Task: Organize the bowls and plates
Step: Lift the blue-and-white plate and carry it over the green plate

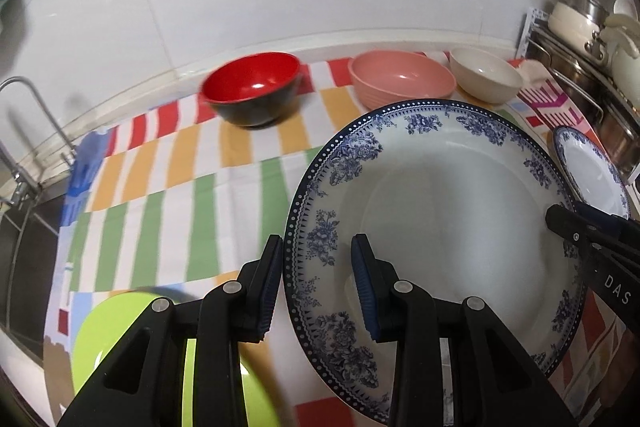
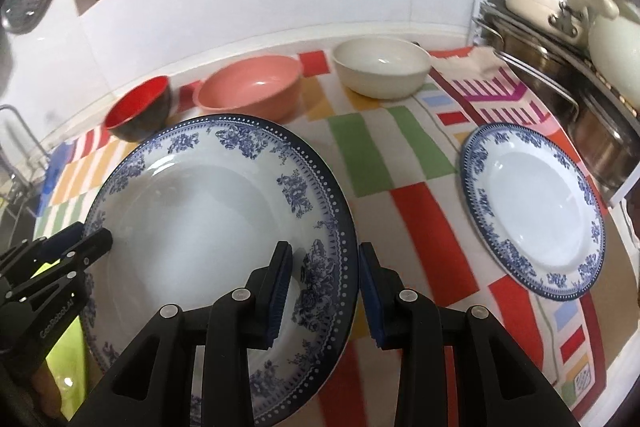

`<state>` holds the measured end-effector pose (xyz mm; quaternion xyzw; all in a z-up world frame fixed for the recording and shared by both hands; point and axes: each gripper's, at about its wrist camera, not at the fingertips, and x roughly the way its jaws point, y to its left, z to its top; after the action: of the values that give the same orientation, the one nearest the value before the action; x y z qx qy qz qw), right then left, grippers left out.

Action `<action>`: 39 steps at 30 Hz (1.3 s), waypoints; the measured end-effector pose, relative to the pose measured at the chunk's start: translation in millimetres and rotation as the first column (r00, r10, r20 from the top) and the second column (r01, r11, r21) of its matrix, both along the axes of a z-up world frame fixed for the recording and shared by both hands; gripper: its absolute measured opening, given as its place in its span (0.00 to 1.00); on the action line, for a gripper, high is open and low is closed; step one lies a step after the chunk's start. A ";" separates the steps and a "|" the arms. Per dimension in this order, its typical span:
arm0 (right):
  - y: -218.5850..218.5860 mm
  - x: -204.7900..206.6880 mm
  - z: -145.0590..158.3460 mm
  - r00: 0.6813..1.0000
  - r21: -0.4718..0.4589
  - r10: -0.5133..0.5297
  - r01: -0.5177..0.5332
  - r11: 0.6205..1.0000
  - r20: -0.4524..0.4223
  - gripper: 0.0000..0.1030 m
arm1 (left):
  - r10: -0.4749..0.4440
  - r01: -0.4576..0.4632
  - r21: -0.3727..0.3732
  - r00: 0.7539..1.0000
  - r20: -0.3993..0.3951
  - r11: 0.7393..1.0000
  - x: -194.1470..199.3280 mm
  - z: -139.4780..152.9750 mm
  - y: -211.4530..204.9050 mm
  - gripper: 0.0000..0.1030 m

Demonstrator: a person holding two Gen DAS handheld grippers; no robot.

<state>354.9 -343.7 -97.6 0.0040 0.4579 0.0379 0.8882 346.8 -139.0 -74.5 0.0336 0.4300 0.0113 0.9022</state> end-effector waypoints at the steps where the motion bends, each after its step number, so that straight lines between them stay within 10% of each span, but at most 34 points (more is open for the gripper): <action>1: 4.2 -3.2 1.7 1.000 0.001 0.003 -0.003 1.000 0.003 0.34 | 0.008 -0.008 -0.002 1.000 0.006 1.000 -5.9 2.4 6.4 0.34; 39: 200.5 -91.4 -1.9 0.959 -0.002 0.284 -0.284 0.959 -0.015 0.34 | 0.300 -0.301 -0.011 0.953 -0.026 0.954 -138.2 -4.2 198.7 0.34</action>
<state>263.5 -143.2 -99.4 -0.0631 0.4602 0.1639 0.8703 208.6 59.7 -78.7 -0.0386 0.4410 0.1448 0.8849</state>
